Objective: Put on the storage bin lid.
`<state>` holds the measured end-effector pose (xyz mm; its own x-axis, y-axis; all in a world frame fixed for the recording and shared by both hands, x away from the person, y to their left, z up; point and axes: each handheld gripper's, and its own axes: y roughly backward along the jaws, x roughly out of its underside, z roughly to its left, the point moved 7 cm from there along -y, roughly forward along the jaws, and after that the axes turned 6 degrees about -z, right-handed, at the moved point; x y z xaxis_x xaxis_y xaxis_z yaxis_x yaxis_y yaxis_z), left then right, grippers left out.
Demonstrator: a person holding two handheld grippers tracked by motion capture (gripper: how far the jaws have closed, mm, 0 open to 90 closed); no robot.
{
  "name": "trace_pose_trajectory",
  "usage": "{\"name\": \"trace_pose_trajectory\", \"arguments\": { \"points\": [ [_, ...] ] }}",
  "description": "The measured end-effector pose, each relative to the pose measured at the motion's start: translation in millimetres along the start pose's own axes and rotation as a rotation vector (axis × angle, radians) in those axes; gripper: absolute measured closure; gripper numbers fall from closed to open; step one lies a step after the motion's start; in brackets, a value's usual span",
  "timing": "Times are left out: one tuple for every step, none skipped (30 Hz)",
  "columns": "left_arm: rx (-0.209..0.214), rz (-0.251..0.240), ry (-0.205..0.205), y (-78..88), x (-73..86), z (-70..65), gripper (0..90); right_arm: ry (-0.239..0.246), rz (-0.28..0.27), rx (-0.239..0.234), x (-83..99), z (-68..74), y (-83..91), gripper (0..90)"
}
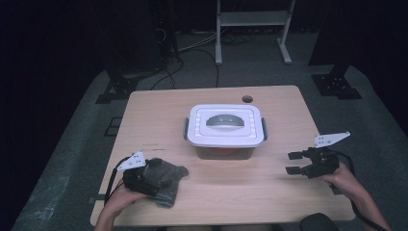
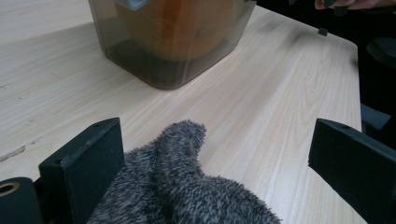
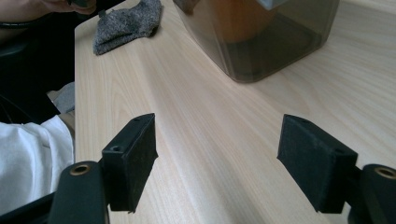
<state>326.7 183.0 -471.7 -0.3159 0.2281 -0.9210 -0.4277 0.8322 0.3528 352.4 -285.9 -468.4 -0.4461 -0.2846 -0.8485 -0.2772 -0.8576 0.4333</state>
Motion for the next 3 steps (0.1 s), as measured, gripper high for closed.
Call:
{"name": "trace_pose_trajectory", "arguments": {
  "points": [
    [-0.001, 0.003, -0.002, -0.4, 0.2, 0.1, 2.7, 0.000, -0.007, 0.000, 1.4, 0.4, 0.2, 26.6],
    [-0.001, 0.005, -0.004, -0.8, 0.3, 0.2, 2.7, -0.003, -0.010, 0.000, 2.3, 0.9, 0.5, 26.6],
    [0.000, 0.005, -0.004, -1.0, 0.2, 0.1, 2.7, -0.001, -0.011, 0.000, 3.6, 1.0, 0.6, 26.6]
  ]
}}
